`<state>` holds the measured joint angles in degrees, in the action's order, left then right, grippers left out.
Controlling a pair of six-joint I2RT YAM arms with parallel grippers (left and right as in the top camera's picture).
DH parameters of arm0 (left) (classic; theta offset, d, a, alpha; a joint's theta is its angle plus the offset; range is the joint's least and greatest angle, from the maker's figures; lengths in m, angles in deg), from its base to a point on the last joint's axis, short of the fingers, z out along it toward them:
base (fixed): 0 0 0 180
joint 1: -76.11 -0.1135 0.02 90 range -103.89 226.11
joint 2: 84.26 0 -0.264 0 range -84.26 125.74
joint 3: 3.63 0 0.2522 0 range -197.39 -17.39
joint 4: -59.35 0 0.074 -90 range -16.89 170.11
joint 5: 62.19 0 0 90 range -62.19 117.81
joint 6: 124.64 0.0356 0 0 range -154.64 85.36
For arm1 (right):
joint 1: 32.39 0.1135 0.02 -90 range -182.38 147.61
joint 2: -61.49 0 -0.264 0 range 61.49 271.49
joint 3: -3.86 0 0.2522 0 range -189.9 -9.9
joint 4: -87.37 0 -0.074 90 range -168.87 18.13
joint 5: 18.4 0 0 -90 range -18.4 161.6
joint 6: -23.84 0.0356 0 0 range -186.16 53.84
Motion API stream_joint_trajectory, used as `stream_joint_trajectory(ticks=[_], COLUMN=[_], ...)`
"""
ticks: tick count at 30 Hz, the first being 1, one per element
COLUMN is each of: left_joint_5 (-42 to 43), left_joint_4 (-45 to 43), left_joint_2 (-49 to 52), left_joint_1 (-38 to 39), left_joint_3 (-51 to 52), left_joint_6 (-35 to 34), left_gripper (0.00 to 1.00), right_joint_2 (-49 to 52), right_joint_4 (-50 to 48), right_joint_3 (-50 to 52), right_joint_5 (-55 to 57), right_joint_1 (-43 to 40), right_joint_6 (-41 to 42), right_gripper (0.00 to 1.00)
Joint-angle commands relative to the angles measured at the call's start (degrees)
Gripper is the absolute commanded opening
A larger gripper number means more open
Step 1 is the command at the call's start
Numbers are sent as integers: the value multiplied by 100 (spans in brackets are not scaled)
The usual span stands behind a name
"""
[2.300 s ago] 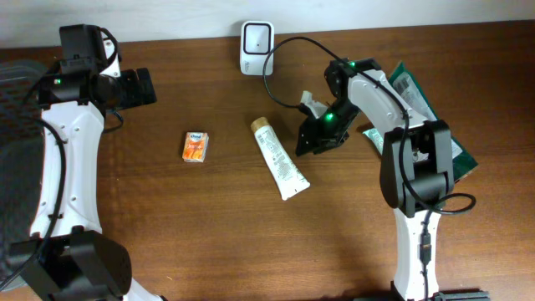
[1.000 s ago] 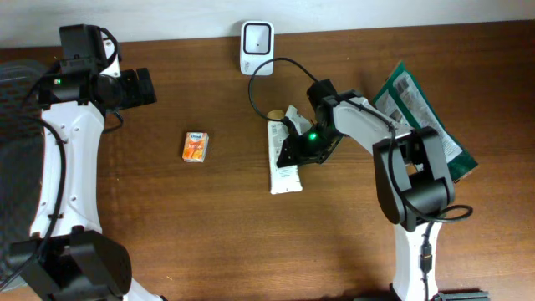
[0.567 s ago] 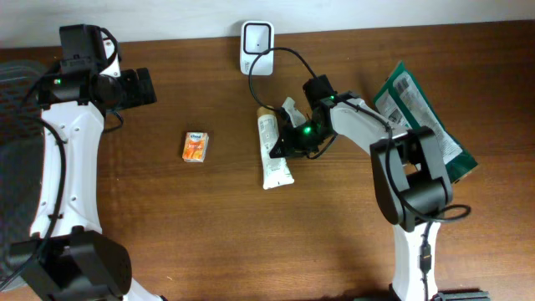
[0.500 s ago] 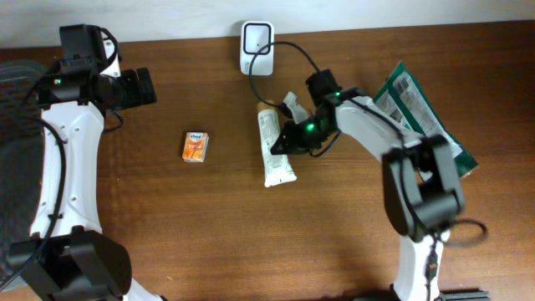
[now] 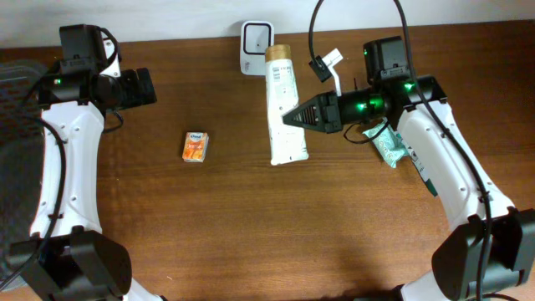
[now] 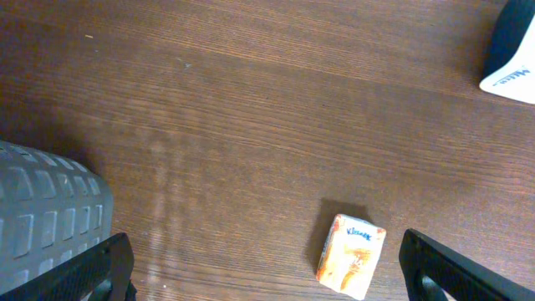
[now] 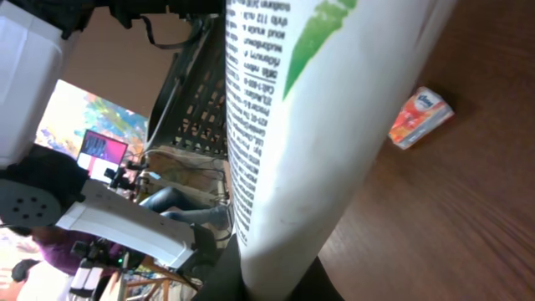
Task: Scan the item barcode
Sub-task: 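Lift the tube and hold it at the scanner, then place the tube on the table right near the pouch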
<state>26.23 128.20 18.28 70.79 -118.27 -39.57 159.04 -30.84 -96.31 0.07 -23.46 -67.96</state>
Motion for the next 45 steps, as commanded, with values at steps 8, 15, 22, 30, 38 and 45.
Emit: stream_joint_trajectory(ticks=[8, 15, 22, 30, 38, 45], left_joint_5=[-35, -35, -37, -35, -35, -35], left_joint_4=[-4, -7, -4, -4, -4, -4], left_joint_2=[-44, -44, -44, -44, -44, -44], left_joint_1=[-11, -11, -11, -11, -11, -11], left_joint_3=[-4, -4, -4, -4, -4, -4], left_joint_6=[72, 72, 72, 72, 72, 72], left_gripper=[99, 99, 99, 99, 99, 99], right_joint_2=[358, 2376, 4113, 4544, 4269, 2339], right_joint_4=[1720, -149, -2959, -3477, -3034, -223], right_joint_3=[-2374, -3602, -3602, -3600, -3602, -3604], right_joint_5=[3919, 9429, 11296, 11569, 11097, 8303], right_joint_1=[831, 1996, 1987, 1845, 2085, 1937], right_joint_6=[549, -933, -2846, -2841, -2712, 87], right_gripper=[4, 4, 4, 4, 4, 4])
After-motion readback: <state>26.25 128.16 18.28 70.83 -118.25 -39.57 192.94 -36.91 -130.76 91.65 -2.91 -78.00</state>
